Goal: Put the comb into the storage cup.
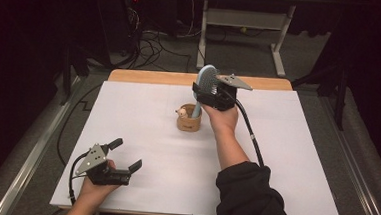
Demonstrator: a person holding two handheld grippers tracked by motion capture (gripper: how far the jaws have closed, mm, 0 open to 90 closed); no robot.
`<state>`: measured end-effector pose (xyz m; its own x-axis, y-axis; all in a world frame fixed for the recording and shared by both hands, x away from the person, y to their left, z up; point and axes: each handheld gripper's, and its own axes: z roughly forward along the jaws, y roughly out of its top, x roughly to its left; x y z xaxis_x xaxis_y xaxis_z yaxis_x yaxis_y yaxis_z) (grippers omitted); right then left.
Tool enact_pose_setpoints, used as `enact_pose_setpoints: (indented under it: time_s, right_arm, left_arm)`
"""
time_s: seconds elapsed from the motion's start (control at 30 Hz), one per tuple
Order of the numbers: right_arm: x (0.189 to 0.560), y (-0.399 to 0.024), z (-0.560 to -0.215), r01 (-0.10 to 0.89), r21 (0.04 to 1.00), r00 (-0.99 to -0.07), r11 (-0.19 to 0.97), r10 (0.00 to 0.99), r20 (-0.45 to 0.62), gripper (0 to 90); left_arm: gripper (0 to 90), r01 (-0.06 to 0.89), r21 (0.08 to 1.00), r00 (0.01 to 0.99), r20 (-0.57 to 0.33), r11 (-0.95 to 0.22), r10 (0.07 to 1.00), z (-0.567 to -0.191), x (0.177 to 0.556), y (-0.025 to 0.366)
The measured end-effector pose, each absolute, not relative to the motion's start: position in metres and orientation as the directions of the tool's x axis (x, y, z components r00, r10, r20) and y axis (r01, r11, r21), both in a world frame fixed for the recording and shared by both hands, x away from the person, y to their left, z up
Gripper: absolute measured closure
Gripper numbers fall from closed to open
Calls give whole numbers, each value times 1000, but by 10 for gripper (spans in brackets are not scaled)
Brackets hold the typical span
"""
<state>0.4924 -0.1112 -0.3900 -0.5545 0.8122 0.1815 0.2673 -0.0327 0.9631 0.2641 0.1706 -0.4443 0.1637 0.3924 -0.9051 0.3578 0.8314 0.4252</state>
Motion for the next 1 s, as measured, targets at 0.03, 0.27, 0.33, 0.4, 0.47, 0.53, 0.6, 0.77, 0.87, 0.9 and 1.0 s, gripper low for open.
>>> enact_pose_setpoints:
  time_s: [0.03,0.27,0.33,0.4,0.47,0.53,0.6,0.77,0.87,0.9,1.0]
  right_arm:
    - [493,-111,-390,270,962,-552,-35,813,185,153]
    - [493,-111,-390,269,962,-547,-33,817,181,152]
    - [493,-111,-390,269,963,-546,-33,818,181,150]
    - [493,-111,-390,269,963,-547,-35,817,182,145]
    - [493,-111,-390,270,962,-546,-37,817,185,140]
    - [493,-111,-390,272,961,-547,-38,816,188,136]
    - [493,-111,-390,272,962,-548,-36,816,185,138]
    - [493,-110,-391,270,963,-551,-29,815,179,144]
    - [493,-109,-391,270,962,-552,-27,815,178,144]
    - [493,-109,-391,271,962,-551,-27,815,178,144]
    - [492,-108,-391,260,965,-546,-19,821,163,145]
  left_arm:
    - [1,358,426,164,-905,831,393,-444,264,171]
    - [1,359,427,167,-904,830,393,-444,264,171]
    - [1,358,427,167,-904,831,393,-444,264,171]
    - [1,357,426,167,-905,831,393,-444,264,171]
    - [1,358,427,167,-904,830,393,-444,264,171]
    - [1,358,427,168,-904,830,393,-444,264,171]
    - [1,358,425,166,-905,831,391,-444,264,170]
    - [1,359,426,167,-905,830,391,-444,263,170]
    - [1,358,425,167,-905,831,391,-444,263,171]
    - [1,358,426,168,-905,831,392,-444,263,171]
    - [1,359,427,169,-904,830,392,-444,263,171]
